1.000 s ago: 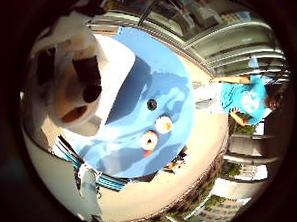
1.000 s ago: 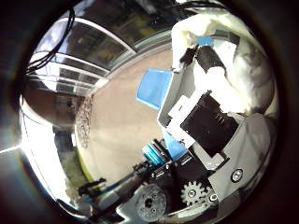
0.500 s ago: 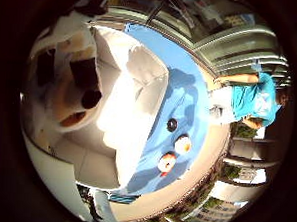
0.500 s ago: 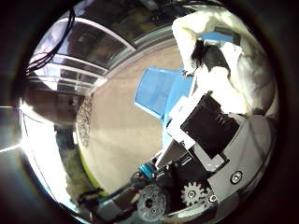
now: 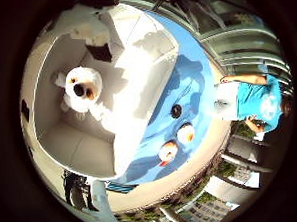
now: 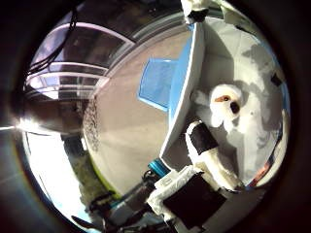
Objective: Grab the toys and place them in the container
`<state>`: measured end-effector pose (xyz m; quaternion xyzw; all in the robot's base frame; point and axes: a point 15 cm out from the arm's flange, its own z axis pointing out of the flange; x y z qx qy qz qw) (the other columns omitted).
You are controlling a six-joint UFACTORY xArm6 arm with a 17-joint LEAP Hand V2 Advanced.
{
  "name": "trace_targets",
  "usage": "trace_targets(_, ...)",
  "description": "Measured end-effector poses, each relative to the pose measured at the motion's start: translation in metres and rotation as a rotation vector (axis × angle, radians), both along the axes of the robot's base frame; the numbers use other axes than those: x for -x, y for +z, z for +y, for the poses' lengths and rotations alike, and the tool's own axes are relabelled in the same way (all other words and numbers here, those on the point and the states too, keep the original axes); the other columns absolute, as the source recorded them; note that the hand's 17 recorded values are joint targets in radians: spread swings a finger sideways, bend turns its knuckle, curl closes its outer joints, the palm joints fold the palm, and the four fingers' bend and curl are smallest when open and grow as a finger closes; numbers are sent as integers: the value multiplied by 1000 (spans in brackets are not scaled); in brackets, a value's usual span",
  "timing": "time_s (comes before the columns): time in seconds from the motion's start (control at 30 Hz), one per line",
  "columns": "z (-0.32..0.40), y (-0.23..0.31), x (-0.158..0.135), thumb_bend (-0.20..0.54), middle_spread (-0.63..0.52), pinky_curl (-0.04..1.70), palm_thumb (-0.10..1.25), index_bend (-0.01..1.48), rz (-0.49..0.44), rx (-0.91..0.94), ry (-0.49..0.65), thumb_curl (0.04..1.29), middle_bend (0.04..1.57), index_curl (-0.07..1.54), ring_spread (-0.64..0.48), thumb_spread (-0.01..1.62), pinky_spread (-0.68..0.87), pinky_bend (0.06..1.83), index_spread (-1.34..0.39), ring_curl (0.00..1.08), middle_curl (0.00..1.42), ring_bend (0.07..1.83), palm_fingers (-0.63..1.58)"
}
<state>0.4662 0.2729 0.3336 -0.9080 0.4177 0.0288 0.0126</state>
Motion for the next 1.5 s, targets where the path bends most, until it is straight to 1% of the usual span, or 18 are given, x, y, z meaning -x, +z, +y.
trace_targets(0.1,-13,23,-3,-34,26,420,551,117,-38,-20,-19,442,250,570,261,1149,418,986,-332,335,440,616,-108)
trace_targets(0.2,-45,58,-11,-32,39,390,548,118,-96,-46,-63,422,216,506,272,1150,432,945,-295,320,417,580,-66)
trace_targets(0.3,-92,88,-14,-31,46,367,543,128,-133,-56,-126,405,200,454,278,1153,443,915,-261,311,403,555,-32)
trace_targets(0.4,-150,106,-20,-32,56,348,533,140,-154,-53,-206,393,191,415,283,1147,449,895,-236,307,392,543,-3)
trace_targets(0.5,-218,111,-14,-33,68,331,521,142,-128,-24,-294,378,195,376,285,1142,459,892,-201,302,383,523,20)
trace_targets(0.6,-290,108,4,-31,91,318,520,136,-65,18,-382,368,199,342,293,1138,466,889,-170,301,378,515,37)
trace_targets(0.7,-358,99,33,-37,117,306,497,140,24,109,-457,352,197,320,296,1143,470,874,-139,302,375,510,29)
trace_targets(0.8,-407,89,48,-36,135,292,475,145,71,188,-508,339,195,301,297,1148,471,857,-106,301,370,500,29)
trace_targets(0.87,-415,72,56,-34,149,283,464,149,120,197,-517,330,190,290,298,1150,472,851,-83,301,366,494,35)
trace_targets(0.97,-432,30,73,-30,161,270,458,154,214,197,-549,322,185,279,298,1149,464,841,-51,301,358,487,41)
trace_targets(1.1,-455,-16,70,-29,171,257,453,153,223,194,-580,314,188,267,300,1152,460,832,-23,301,353,482,56)
trace_targets(1.23,-462,-55,73,-28,174,247,452,151,244,190,-591,309,186,259,300,1153,461,830,-2,303,349,479,67)
trace_targets(1.33,-462,-90,73,-27,175,240,452,155,279,187,-589,306,184,254,303,1153,461,830,8,304,345,479,74)
trace_targets(1.5,-467,-124,66,-27,176,230,453,151,293,180,-602,302,184,245,304,1153,461,840,21,305,341,477,80)
